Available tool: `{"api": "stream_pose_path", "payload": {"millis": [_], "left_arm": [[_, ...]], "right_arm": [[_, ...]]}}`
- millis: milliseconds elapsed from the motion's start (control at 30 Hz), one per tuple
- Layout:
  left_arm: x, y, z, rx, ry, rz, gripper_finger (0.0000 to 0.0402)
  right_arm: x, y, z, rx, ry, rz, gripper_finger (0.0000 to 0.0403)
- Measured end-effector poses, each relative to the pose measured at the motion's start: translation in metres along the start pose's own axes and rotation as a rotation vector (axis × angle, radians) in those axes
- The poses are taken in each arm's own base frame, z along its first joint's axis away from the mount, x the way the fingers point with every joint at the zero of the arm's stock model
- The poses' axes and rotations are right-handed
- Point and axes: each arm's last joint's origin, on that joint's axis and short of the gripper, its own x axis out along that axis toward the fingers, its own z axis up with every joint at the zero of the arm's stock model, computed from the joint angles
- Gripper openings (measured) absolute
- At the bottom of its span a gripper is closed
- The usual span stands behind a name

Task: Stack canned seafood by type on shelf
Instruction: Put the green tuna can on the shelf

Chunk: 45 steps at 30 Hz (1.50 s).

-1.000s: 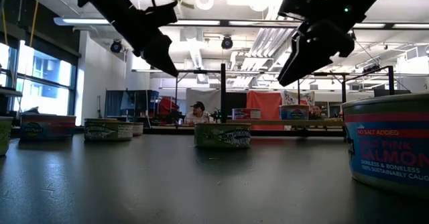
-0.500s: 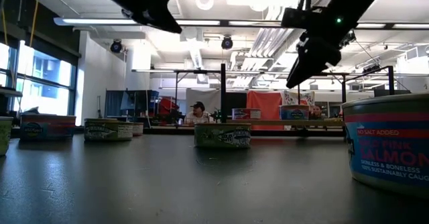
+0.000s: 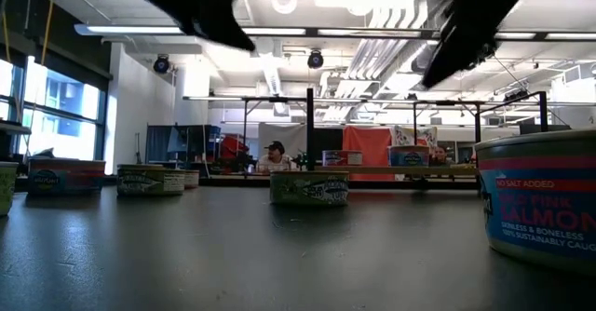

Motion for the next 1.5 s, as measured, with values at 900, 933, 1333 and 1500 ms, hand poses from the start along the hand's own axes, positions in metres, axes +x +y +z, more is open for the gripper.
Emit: {"api": "stream_pose_path", "payload": {"millis": [900,933,1333,1500], "left_arm": [[-0.009,-0.101,-0.035,0.13,0.008,-0.731,0.0115],[-0.002,-0.102,-0.037,0.152,0.005,-0.73,0.0115],[0.062,-0.113,-0.076,0.314,0.041,-0.678,0.0113],[0.071,-0.112,-0.08,0.302,0.049,-0.705,0.0075]], "right_arm": [[-0.052,0.116,-0.043,0.39,-0.432,0.522,0.0201],[-0.048,0.118,-0.043,0.403,-0.456,0.51,0.0201],[-0.03,0.117,-0.035,0.368,-0.518,0.442,0.0201],[-0.027,0.115,-0.033,0.345,-0.518,0.426,0.0201]]}}
